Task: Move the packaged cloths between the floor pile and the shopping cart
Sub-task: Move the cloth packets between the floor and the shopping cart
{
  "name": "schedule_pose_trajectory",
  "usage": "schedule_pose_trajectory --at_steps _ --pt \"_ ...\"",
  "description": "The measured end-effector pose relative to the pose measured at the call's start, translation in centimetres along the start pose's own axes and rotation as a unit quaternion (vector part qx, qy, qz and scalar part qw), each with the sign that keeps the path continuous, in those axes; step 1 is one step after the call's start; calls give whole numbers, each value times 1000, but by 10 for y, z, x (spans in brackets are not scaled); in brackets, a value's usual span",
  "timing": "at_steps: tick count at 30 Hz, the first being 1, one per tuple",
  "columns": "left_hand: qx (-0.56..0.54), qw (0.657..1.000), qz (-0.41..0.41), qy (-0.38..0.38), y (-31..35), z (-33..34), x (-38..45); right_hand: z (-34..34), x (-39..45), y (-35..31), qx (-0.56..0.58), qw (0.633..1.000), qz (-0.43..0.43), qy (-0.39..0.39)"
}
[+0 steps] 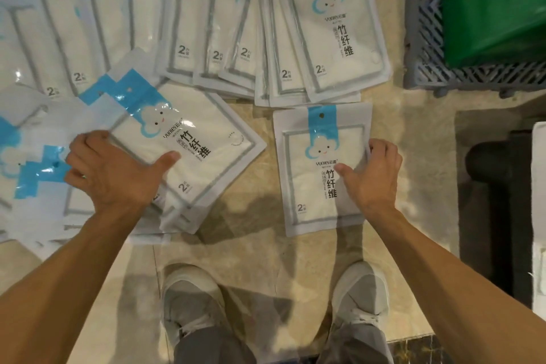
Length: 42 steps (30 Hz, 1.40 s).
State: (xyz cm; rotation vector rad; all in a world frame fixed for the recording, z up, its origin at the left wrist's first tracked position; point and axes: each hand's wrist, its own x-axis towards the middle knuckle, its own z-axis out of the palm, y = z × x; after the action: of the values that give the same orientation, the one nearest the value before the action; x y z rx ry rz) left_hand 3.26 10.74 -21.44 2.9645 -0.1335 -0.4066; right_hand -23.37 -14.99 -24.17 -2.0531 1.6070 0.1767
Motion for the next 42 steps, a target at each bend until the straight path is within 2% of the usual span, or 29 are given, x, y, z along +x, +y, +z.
schedule_pose_trajectory --at_steps 2,4,8,11,16,19,23,27,30,32,35,39,42 --pt "18 998 -61 -20 8 -3 2 -3 4 -4 -9 1000 22 -14" --pt "21 995 -84 -44 14 -5 4 -7 9 -7 -26 998 48 -36" --pt "-14 993 -75 -87 20 -4 6 -7 12 -8 -21 995 71 -70" --pt "-81 990 -72 -95 25 -5 11 -5 12 -7 -9 994 74 -75" --pt "-97 988 28 -113 24 -14 18 -1 15 -3 -4 995 71 -69" --pt "-94 990 -45 -94 20 -18 18 0 14 -6 -7 995 77 -67" --pt "-67 981 -129 -131 26 -17 21 1 14 -6 -1 995 79 -68" --pt "-84 975 -113 -173 19 -17 24 -2 14 -7 31 992 90 -78" --pt "-114 977 -78 -160 9 -21 22 -5 13 -6 81 985 115 -98" --pt "-200 963 -78 -163 1 -25 20 -8 13 -4 132 978 121 -109" --pt "-348 907 -104 -211 -2 -31 13 -14 10 -3 227 954 134 -146" --pt "-413 875 -105 -229 4 -32 1 -27 -1 -8 305 927 112 -186" --pt "-418 871 -102 -238 -1 -34 -9 -37 -9 -12 337 914 115 -195"
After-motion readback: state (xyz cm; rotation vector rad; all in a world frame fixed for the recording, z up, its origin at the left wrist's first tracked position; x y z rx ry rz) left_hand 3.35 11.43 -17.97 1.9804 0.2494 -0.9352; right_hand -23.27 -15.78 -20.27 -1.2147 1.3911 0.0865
